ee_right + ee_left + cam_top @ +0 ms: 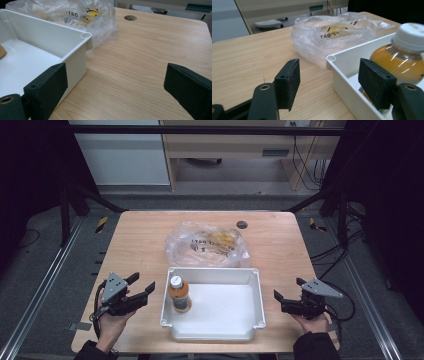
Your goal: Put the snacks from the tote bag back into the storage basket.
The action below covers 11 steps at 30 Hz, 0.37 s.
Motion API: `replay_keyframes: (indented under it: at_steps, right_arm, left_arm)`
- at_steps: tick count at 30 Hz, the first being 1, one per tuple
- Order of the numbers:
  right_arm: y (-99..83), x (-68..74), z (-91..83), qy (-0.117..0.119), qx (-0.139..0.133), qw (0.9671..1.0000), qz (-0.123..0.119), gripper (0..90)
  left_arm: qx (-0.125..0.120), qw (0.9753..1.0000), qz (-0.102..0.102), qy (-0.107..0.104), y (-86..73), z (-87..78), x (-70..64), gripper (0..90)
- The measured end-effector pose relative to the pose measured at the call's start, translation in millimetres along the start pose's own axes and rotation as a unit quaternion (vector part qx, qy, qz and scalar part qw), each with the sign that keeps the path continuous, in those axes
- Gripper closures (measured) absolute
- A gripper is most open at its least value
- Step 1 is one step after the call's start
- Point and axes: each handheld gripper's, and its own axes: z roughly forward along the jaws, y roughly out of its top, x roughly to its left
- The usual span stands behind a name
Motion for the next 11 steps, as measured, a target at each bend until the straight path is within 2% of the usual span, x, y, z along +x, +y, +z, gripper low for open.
replay_keyframes:
  at_steps: [11]
  right_arm:
    - [-1.3, 0.0, 0.8, -0.003, 0.005, 1.0000, -0.003, 5.4]
  left_arm:
    - [0.037, 0.9992, 0.002, 0.018, -17.5, 12.3, 14.1, 33.1]
